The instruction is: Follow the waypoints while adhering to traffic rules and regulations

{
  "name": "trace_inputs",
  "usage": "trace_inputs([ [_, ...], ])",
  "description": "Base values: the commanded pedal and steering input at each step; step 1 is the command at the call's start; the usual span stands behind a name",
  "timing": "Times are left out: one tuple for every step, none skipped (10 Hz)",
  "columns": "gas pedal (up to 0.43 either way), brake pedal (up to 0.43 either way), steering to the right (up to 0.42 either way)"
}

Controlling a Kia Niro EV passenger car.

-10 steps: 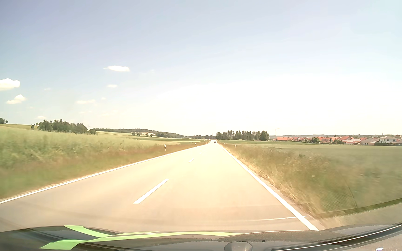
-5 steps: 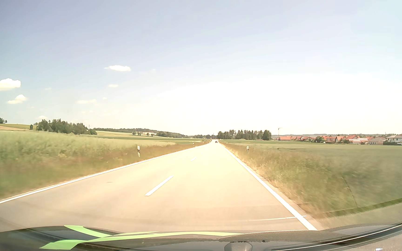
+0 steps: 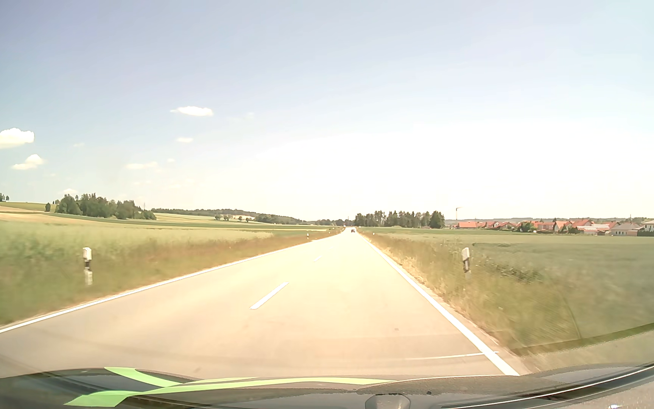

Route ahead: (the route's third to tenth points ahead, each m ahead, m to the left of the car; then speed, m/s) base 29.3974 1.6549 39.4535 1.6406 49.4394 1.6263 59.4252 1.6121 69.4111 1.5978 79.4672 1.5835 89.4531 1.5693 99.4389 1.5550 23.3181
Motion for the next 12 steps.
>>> trace_inputs([
  [0.228, 0.0, -0.003],
  [0.24, 0.0, -0.003],
  [0.248, 0.0, -0.003],
  [0.268, 0.0, -0.003],
  [0.28, 0.0, -0.003],
  [0.28, 0.0, -0.002],
  [0.28, 0.0, 0.003],
  [0.28, 0.0, 0.003],
  [0.268, 0.0, 0.003],
  [0.248, 0.0, 0.003],
  [0.24, 0.0, 0.002],
  [0.24, 0.0, 0.001],
])
